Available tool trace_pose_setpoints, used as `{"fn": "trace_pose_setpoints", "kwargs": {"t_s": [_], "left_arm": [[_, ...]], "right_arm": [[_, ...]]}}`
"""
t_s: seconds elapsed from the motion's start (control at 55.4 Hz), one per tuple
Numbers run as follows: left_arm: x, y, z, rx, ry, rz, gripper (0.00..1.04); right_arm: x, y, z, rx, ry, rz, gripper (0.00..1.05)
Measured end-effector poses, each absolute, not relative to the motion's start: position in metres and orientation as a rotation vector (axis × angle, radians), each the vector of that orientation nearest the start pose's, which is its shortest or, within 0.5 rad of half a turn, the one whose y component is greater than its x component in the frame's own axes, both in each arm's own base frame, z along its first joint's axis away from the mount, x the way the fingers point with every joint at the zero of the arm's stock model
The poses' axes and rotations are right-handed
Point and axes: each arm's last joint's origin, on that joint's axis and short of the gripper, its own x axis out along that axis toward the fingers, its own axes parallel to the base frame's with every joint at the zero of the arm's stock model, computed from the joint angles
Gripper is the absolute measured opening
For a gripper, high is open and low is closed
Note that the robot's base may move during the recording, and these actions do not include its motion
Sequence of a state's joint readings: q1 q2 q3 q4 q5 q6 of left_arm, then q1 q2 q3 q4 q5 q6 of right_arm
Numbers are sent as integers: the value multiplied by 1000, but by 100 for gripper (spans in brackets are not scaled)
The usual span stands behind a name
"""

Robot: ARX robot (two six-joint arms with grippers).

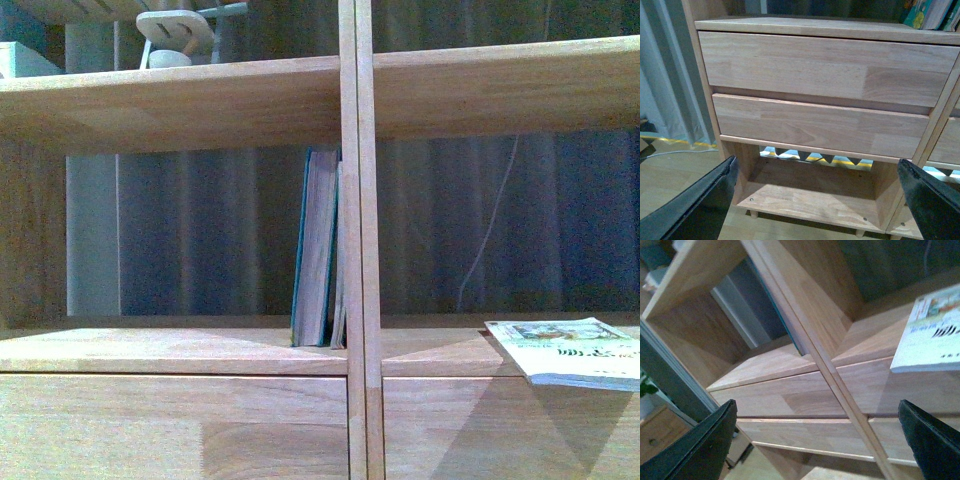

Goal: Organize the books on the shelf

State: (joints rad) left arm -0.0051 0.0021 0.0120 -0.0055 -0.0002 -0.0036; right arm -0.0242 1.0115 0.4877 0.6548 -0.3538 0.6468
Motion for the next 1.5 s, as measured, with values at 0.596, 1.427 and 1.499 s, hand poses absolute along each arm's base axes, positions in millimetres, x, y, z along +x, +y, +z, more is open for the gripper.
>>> {"fn": "trace_pose_setpoints", "kwargs": {"t_s": [0.596,1.427,1.499], "left_arm": [[97,0,167,-4,-4,-5,98],[97,0,167,-4,-4,-5,98],[97,-1,167,-4,-4,-5,98]], "right_arm": [[354,14,223,1035,142,25,98],[394,-13,225,1159,112,-108,98],[397,-10,223,1171,106,-121,98]]}}
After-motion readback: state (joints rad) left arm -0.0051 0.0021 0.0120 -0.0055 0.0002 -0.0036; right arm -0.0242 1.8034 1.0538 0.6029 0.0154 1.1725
